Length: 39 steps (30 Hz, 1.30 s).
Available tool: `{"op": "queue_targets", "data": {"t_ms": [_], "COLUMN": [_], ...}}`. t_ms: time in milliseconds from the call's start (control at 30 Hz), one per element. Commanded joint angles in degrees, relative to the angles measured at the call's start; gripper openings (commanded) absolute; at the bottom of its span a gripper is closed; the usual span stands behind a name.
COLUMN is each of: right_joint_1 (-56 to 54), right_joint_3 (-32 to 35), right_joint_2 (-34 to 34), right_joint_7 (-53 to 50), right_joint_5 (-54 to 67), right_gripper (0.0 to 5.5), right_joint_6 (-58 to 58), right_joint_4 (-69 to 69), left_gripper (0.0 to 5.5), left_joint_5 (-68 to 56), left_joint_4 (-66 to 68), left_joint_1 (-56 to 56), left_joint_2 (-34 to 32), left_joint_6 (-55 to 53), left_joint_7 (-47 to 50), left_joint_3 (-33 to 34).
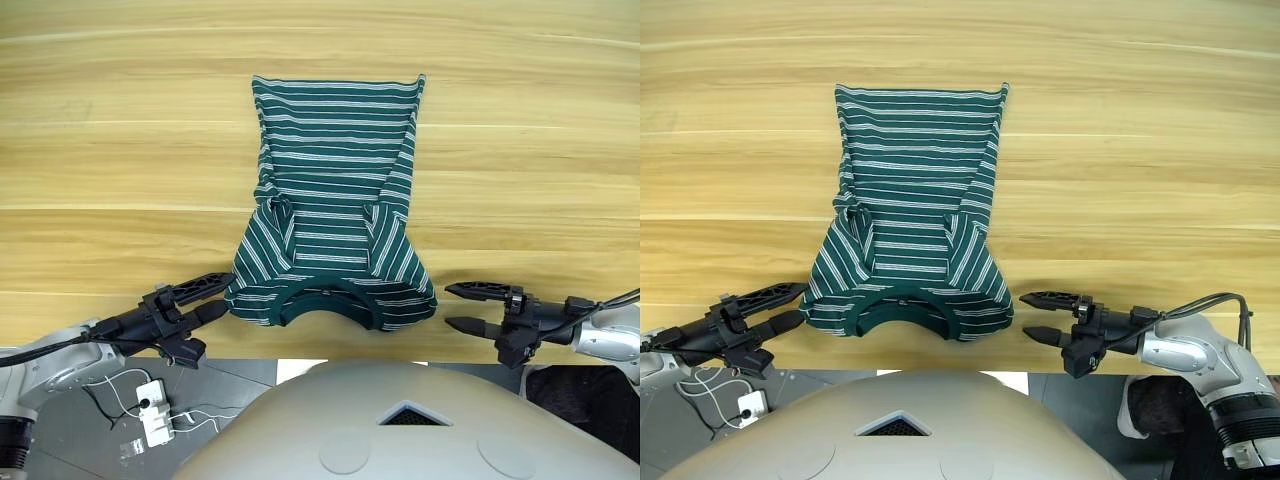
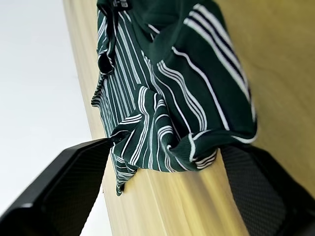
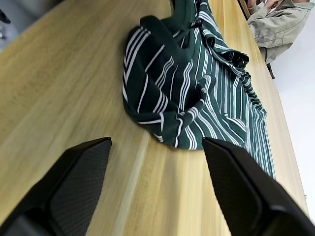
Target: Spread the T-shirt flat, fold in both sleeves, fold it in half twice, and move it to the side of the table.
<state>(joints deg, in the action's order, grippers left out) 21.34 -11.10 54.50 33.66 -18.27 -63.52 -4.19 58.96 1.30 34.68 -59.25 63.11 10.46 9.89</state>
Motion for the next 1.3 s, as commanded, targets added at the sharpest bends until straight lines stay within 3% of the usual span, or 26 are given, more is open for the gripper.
{"op": "queue_targets", "data": {"t_ms": [33, 333, 400, 500, 767, 1033, 1200, 1300], "right_joint_1": [-0.2, -2.9, -3.8, -4.6, -6.3, -7.1, -7.0, -7.0], "right_joint_3": [-0.8, -5.1, -5.9, -6.5, -7.1, -7.0, -6.7, -6.6], "right_joint_2": [0.1, -1.1, -1.6, -2.5, -3.0, -3.5, -4.0, -4.1], "right_joint_7": [-0.3, 1.8, 2.2, 2.0, 1.6, 1.1, 0.9, 0.7], "right_joint_5": [1.3, 4.3, 4.4, 4.1, 3.6, 3.2, 3.4, 3.3], "right_gripper": [3.43, 3.43, 3.49, 3.49, 3.49, 1.9, 1.04, 0.43], "right_joint_6": [1.3, 5.9, 6.6, 7.5, 7.8, 8.0, 8.3, 8.3], "right_joint_4": [0.8, 2.8, 3.1, 3.7, 3.0, 2.7, 2.9, 3.0], "left_gripper": [4.08, 4.08, 3.77, 3.77, 2.24, 0.58, 0.04, 0.0], "left_joint_5": [4.1, 8.9, 8.6, 7.6, 7.1, 6.9, 6.6, 6.5], "left_joint_4": [2.8, 3.9, 3.9, 5.2, 7.2, 7.5, 7.5, 7.4], "left_joint_1": [0.7, -1.3, -2.1, -4.6, -6.5, -7.5, -8.0, -8.2], "left_joint_2": [-2.0, -5.2, -5.4, -6.0, -7.7, -9.1, -9.7, -9.9], "left_joint_6": [-2.0, -5.9, -6.7, -6.4, -8.2, -9.6, -10.3, -10.7], "left_joint_7": [2.0, 7.1, 7.3, 6.3, 7.3, 8.7, 9.2, 9.4], "left_joint_3": [-1.3, -8.0, -9.6, -12.9, -17.6, -21.1, -22.4, -22.9]}}
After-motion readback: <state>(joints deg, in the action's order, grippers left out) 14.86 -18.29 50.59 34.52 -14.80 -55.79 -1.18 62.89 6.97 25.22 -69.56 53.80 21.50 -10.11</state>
